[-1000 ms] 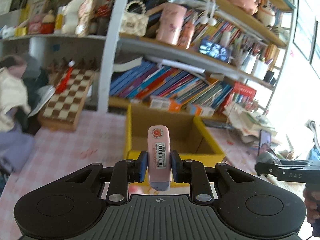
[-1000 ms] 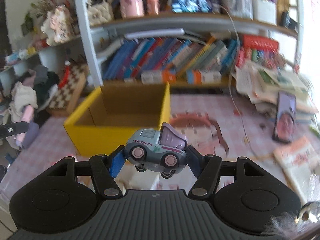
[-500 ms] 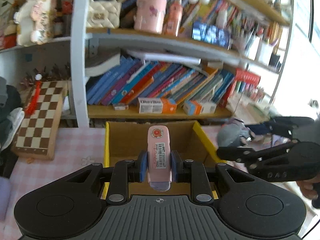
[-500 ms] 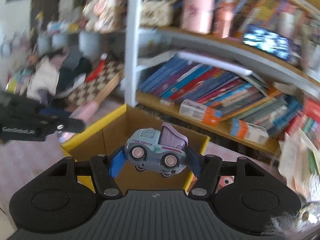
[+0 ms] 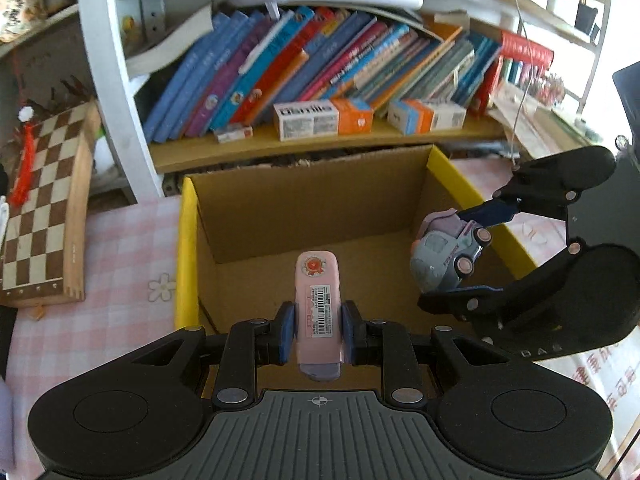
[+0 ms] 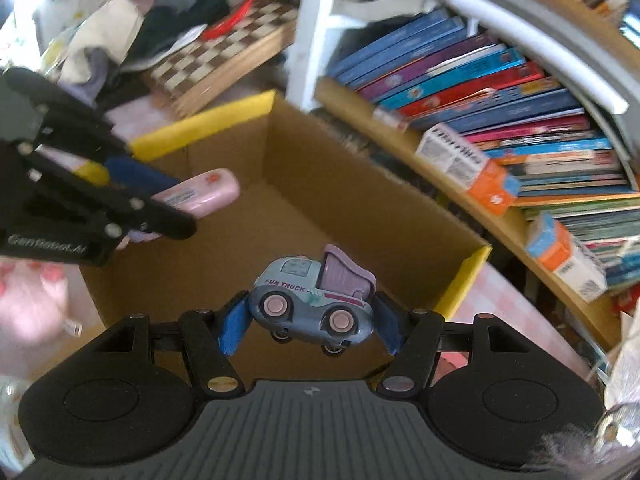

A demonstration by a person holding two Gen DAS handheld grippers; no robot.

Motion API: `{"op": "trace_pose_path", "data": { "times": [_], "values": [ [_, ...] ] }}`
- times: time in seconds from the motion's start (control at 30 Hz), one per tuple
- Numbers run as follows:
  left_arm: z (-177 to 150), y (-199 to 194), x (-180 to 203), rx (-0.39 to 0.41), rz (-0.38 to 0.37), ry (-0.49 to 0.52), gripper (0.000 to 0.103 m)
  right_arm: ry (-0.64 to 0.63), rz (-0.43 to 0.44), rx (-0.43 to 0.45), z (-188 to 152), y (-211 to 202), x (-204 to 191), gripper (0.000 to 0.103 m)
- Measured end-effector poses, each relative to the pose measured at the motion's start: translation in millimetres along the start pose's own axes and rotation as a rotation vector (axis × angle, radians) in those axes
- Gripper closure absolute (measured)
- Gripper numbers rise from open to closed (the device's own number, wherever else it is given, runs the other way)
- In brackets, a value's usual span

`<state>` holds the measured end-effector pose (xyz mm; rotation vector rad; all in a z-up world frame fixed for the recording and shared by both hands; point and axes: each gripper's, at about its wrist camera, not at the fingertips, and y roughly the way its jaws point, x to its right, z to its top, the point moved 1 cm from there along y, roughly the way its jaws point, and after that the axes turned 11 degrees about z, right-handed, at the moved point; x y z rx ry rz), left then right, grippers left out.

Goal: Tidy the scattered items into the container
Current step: 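Carry truck and highlighter into the yellow box and open both tools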

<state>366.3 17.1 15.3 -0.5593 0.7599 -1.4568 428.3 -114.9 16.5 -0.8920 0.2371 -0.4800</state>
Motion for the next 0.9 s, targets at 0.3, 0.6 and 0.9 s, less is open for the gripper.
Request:
{"op": "trace_pose_path", "data": {
  "times": [0.3,0.6,0.9],
  "values": [
    [5,21,5,-0.058,-0.004,0.038,0.080,-0.035,0.067,-0.098,2,25,2,0.040],
    [20,42,6,-0.095,0.011,0.076,0.080,-0.075,0.031,-0.130,19,46,6,0.040],
    [39,65,12,-0.128,0.030,0.147,0.080,-0.087,0.006,-0.171,25,60,22,0.040]
  ]
}}
